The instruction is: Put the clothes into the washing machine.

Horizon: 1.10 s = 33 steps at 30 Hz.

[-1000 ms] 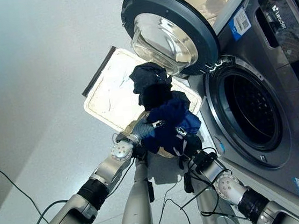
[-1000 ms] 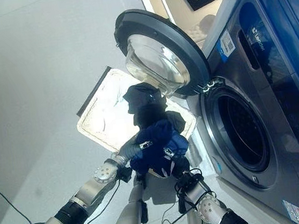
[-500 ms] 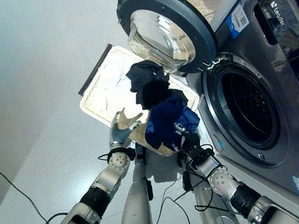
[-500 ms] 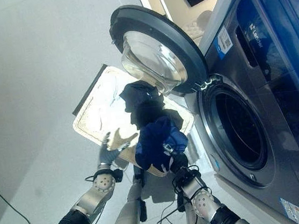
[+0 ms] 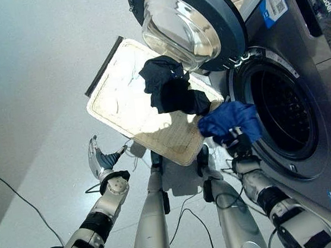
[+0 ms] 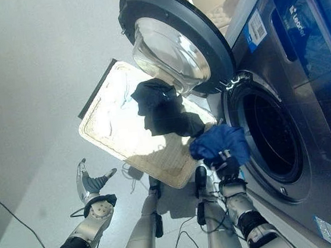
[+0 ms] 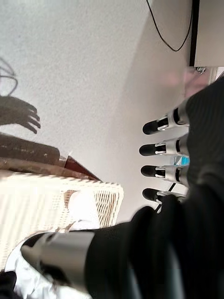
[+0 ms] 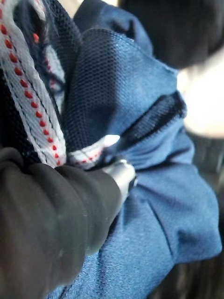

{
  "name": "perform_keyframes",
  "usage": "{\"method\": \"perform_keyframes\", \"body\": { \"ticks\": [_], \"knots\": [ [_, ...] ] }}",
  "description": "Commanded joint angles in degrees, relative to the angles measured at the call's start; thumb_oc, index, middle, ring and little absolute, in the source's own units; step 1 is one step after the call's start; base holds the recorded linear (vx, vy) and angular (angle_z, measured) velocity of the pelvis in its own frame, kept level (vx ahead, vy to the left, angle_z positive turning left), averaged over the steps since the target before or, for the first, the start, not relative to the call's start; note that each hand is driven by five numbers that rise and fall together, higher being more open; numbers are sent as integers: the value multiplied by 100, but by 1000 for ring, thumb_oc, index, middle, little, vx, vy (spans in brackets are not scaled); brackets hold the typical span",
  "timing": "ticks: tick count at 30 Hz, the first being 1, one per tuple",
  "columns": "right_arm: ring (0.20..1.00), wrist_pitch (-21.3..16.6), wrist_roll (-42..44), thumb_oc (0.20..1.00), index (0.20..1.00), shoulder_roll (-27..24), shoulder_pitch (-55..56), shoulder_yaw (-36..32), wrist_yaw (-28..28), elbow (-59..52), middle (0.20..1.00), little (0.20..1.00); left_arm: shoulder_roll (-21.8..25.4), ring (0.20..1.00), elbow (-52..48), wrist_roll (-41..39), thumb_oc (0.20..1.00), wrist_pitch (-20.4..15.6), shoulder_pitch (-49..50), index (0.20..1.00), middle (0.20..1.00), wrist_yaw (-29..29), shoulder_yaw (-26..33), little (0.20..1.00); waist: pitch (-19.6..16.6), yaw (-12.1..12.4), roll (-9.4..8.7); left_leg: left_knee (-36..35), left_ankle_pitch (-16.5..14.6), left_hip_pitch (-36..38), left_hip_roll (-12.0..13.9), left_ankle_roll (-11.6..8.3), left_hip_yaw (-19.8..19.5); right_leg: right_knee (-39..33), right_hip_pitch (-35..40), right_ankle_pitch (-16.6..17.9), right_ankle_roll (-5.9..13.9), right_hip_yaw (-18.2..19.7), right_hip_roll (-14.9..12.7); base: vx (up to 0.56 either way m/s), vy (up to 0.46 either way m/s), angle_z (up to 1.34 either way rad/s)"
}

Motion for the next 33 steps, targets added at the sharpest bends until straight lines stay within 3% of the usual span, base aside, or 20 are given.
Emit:
{"method": "perform_keyframes", "body": {
  "ticks": [1,2,3,7,8,9,10,11,12,14,15,16,17,18,21,23,26,27,33],
  "knots": [
    [200,-1267,122,200,200,-470,98,-966,-672,-813,200,200,138,1000,-215,31,1000,-316,251,1000,1000,-137,276,1000,-91,-61,139,391,-574,-16,-372,9,339,-420,228,150,458,-77,81,11,-119,-4],
    [200,-1436,122,200,200,-515,66,-1082,-775,-891,200,200,163,1000,-244,-1,1000,-331,271,1000,1000,-143,293,1000,-91,-66,137,401,-548,-75,-360,14,347,-430,179,189,451,-75,89,-2,-129,-6],
    [200,-1859,122,200,200,-567,57,-1297,-966,-1086,200,200,193,1000,-294,-42,1000,-351,339,1000,1000,-154,306,1000,-91,-69,129,422,-570,-92,-350,20,352,-421,164,184,453,-63,97,16,-91,-7],
    [200,-4293,122,200,200,-933,88,-2215,-1645,-1957,200,200,406,1000,-514,-126,1000,-387,603,1000,1000,-304,344,1000,-91,-130,58,457,-643,-126,-331,54,334,-437,142,199,453,-38,149,15,-105,-12],
    [200,-4587,122,200,200,-1012,118,-2295,-1624,-2023,200,200,448,1000,-574,-149,1000,-356,634,1000,1000,-331,320,1000,-91,-140,50,459,-689,-89,-334,58,328,-436,180,161,462,-37,153,30,-91,-14],
    [523,-5014,122,523,523,-1131,117,-2400,-1636,-2183,523,523,531,1000,-707,-222,1000,-287,655,1000,1000,-372,286,1000,-91,-161,46,473,-698,-108,-335,59,327,-446,166,176,461,-33,161,9,-89,-12],
    [1000,-5363,-89,1000,1000,-1228,80,-2500,-1889,-2280,1000,1000,586,1000,-804,-281,1000,-223,633,1000,1000,-405,261,1000,-91,-178,44,505,-657,-202,-338,61,327,-467,89,255,455,-37,163,-7,-91,-9],
    [1000,-5472,-540,1000,1000,-1351,57,-2600,-2237,-2547,1000,1000,594,1000,-898,-332,1000,-146,627,1000,1000,-456,263,1000,-91,-202,50,555,-667,-256,-352,62,315,-469,47,279,458,-40,156,-11,-56,-5],
    [1000,-5472,-540,1000,1000,-1351,57,-2600,-2237,-2547,1000,1000,594,1000,-898,-332,1000,-146,627,1000,1000,-456,263,1000,-91,-202,50,555,-667,-256,-352,62,315,-469,47,279,458,-40,156,8,-36,-6],
    [1000,-5237,-1103,1000,1000,-1404,66,-2601,-2901,-2753,1000,1000,551,1000,-955,-345,1000,-70,588,1000,1000,-501,242,1000,-91,-228,66,635,-666,-366,-371,53,306,-455,-51,313,463,-37,140,3,-22,-4],
    [1000,-4829,-1111,1000,1000,-1378,66,-2577,-3003,-2833,1000,1000,505,1000,-947,-352,1000,-55,550,1000,1000,-532,216,1000,-91,-235,78,665,-661,-410,-379,51,300,-436,-94,318,458,-31,131,0,0,0],
    [1000,-4378,-885,1000,1000,-1347,74,-2515,-2765,-2861,1000,1000,459,1000,-949,-346,1000,-25,514,1000,1000,-580,203,1000,-91,-229,97,689,-652,-444,-397,57,291,-417,-130,323,451,-32,121,0,0,0],
    [1000,-4167,-664,1000,1000,-1334,78,-2482,-2514,-2860,1000,1000,441,1000,-948,-336,1000,-9,503,1000,1000,-606,203,1000,-91,-228,105,695,-648,-454,-404,63,290,-411,-142,326,449,-33,117,0,0,0],
    [1000,-3448,121,1000,1000,-1229,76,-2367,-1650,-2768,1000,1000,375,1000,-930,-312,1000,2,482,1000,1000,-640,151,1000,-91,-219,131,700,-677,-419,-425,66,288,-390,-109,273,446,-28,105,0,0,0],
    [1000,-2725,122,1000,1000,-918,-38,-2100,-920,-2707,1000,1000,257,1000,-909,-208,1000,-4,409,1000,1000,-696,37,1000,-91,-159,185,707,-592,-544,-440,91,284,-389,-210,335,424,-58,67,-12,-16,3],
    [1000,-2529,122,1000,1000,-747,-56,-1821,-413,-2631,1000,1000,246,1000,-1021,-219,1000,74,376,1000,1000,-712,-69,1000,-91,-124,213,686,-554,-582,-448,99,275,-388,-232,341,419,-96,47,-7,-13,2],
    [1000,-2552,122,1000,1000,-760,-76,-1631,-282,-2384,1000,1000,239,1000,-1037,-214,1000,93,350,1000,1000,-701,-84,1000,-91,-103,220,655,-534,-588,-451,99,264,-389,-234,328,418,-104,53,0,0,0],
    [1000,-2134,-251,1000,1000,-751,-184,-1423,-12,-1983,1000,1000,197,1000,-1012,-244,1000,46,288,1000,1000,-660,-119,1000,-91,-75,237,589,-493,-608,-442,95,271,-401,-257,324,412,-107,66,-25,28,3],
    [1000,-1686,-1183,1000,1000,-745,-135,-999,-131,-1325,1000,1000,228,1000,-1014,-263,1000,-75,179,1000,1000,-632,-138,1000,-91,-45,197,511,-434,-644,-428,69,272,-465,-280,369,426,-139,75,-16,6,6]
  ]
}}
